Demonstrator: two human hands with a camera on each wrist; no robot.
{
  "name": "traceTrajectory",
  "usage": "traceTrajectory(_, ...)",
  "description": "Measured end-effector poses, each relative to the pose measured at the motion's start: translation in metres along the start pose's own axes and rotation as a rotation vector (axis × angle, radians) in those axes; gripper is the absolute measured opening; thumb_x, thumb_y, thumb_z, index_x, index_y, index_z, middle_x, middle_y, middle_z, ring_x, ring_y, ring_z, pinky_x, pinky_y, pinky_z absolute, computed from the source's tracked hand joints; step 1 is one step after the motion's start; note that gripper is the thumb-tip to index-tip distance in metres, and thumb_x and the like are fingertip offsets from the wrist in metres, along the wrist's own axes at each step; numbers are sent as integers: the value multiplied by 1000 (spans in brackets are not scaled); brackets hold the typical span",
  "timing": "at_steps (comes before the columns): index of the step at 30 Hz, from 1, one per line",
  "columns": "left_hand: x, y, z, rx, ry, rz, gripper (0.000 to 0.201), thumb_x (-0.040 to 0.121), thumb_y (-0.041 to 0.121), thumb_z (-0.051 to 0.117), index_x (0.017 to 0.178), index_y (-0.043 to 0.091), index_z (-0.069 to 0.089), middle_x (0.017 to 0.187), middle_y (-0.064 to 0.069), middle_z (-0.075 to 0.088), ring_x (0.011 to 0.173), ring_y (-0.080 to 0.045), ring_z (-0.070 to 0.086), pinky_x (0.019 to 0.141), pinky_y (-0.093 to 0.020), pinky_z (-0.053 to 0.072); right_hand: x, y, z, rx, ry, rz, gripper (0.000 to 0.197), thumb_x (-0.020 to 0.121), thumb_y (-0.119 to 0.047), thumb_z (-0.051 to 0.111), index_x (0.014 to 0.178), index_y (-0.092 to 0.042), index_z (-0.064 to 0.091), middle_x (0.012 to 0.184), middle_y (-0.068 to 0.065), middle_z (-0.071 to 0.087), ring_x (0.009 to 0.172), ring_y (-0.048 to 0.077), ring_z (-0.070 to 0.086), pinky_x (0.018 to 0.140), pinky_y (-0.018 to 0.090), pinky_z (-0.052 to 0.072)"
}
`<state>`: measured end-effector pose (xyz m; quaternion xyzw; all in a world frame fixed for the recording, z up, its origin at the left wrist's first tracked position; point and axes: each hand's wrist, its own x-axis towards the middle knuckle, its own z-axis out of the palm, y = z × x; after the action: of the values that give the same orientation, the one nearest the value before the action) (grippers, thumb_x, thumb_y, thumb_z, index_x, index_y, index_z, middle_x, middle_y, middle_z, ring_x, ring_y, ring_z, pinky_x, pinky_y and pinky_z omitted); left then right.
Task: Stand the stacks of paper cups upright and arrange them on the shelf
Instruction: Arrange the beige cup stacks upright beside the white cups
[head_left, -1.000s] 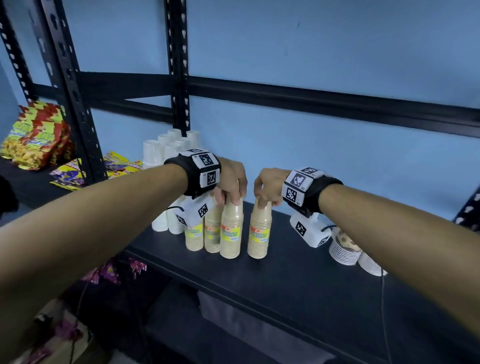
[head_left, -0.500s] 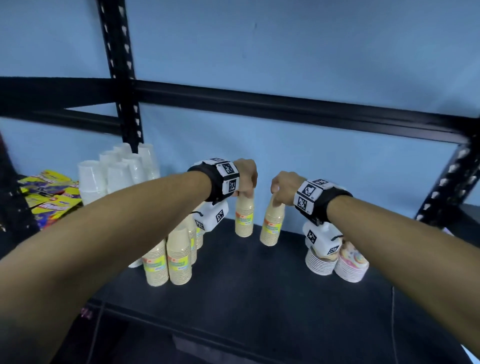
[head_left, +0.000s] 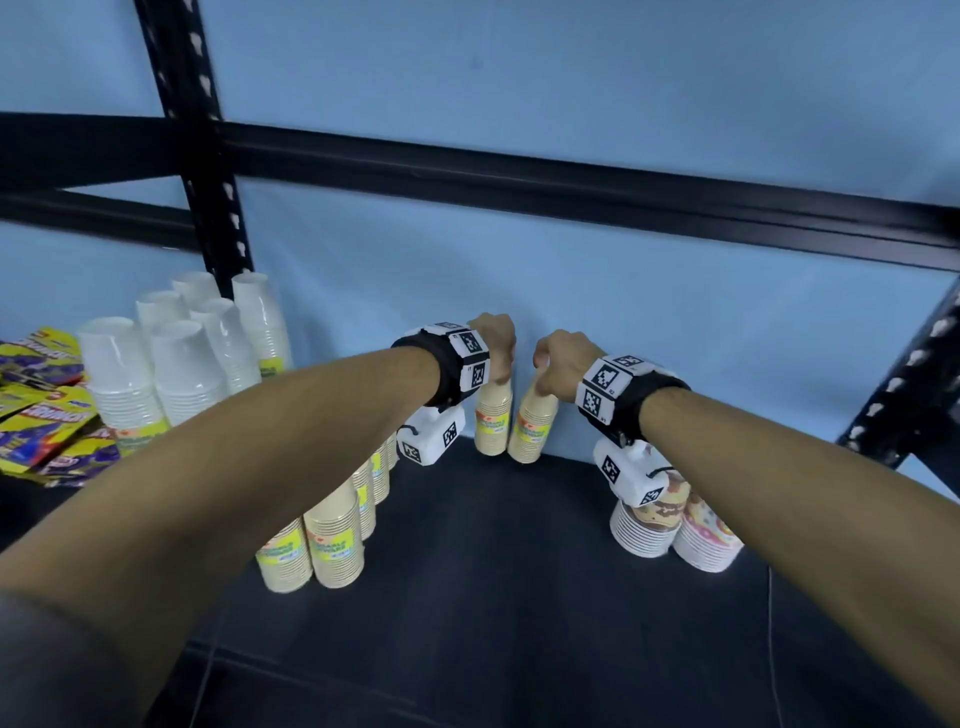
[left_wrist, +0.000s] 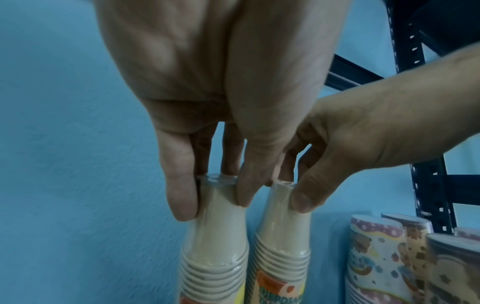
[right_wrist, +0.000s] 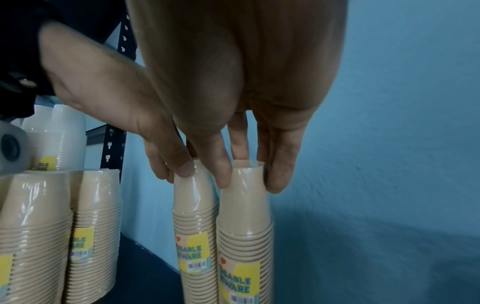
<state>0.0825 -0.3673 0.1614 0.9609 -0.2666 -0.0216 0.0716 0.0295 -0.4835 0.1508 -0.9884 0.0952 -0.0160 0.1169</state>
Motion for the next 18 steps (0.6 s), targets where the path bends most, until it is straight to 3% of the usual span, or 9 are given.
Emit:
traceTrajectory(5,11,-6,10,-29,11,-29,30,84,8,69,114,4,68,106,-13,71,74,-23,61,63,-26,49,12,0,7,9,-10,-7,35,82,-9,70,117,-8,64,113,13,64,89,28,61,67,27,43)
traceTrajectory(10,20,-7,16,-48,13,-44,28,82,6,70,111,6,71,99,-8,69,77,-19,59,67,-24,48,23,0,16,17,3,-13,33,83,-8,70,115,-8,67,114,12,67,101,28,65,70,26,45)
traceTrajectory(13,21,-5,17,-34,51,-48,19,85,5,66,103,10,69,97,-7,68,76,-19,57,59,-23,45,27,-1,19,21,27,-24,30,83,-9,70,113,-6,68,111,12,69,100,28,65,72,26,48)
traceTrajectory(18,21,-5,13,-46,21,-43,27,85,8,68,112,5,68,100,-7,68,78,-21,58,67,-26,47,29,-1,20,19,66,-22,26,83,-8,65,108,-4,68,108,13,69,97,30,66,77,32,53)
